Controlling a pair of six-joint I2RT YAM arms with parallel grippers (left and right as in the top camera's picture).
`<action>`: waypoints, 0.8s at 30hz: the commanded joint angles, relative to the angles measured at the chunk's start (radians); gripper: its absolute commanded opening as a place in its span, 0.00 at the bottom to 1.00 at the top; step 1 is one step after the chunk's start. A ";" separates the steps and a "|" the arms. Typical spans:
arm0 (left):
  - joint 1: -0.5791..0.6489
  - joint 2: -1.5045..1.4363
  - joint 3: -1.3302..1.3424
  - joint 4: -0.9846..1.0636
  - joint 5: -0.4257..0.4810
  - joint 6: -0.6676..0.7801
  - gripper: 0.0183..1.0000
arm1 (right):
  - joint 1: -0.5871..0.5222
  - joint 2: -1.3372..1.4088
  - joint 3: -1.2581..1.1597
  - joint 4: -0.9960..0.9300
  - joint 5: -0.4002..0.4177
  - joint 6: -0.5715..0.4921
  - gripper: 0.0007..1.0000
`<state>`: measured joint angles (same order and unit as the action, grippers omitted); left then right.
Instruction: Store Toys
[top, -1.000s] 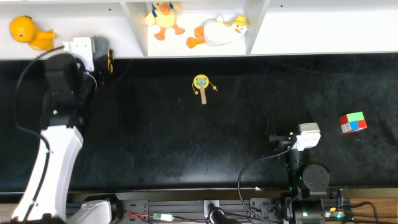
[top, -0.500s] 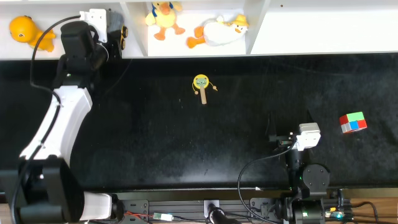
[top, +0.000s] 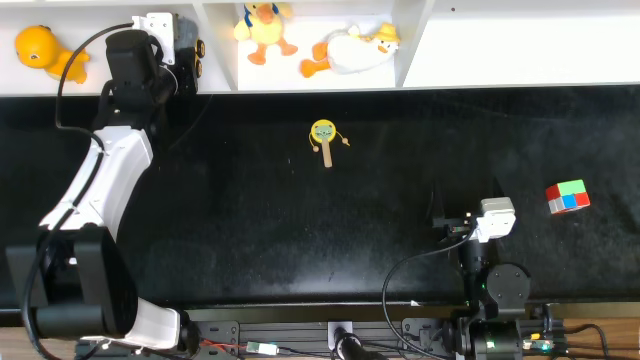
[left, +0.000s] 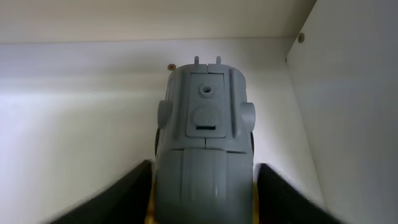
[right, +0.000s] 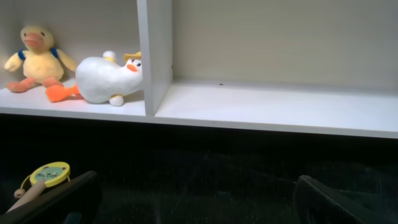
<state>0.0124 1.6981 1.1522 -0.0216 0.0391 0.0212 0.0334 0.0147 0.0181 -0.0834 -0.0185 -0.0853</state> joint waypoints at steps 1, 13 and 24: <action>-0.001 0.011 0.028 -0.011 -0.019 -0.019 1.00 | 0.005 -0.011 -0.013 0.005 0.008 0.003 1.00; 0.037 -0.141 -0.001 -0.309 -0.064 -0.018 1.00 | 0.005 -0.011 -0.013 0.005 0.008 0.003 1.00; 0.083 -0.742 -0.494 -0.368 -0.064 -0.018 1.00 | 0.005 -0.011 -0.013 0.005 0.008 0.003 1.00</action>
<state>0.1062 1.0939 0.7742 -0.3618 -0.0196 0.0063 0.0334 0.0147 0.0181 -0.0834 -0.0181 -0.0849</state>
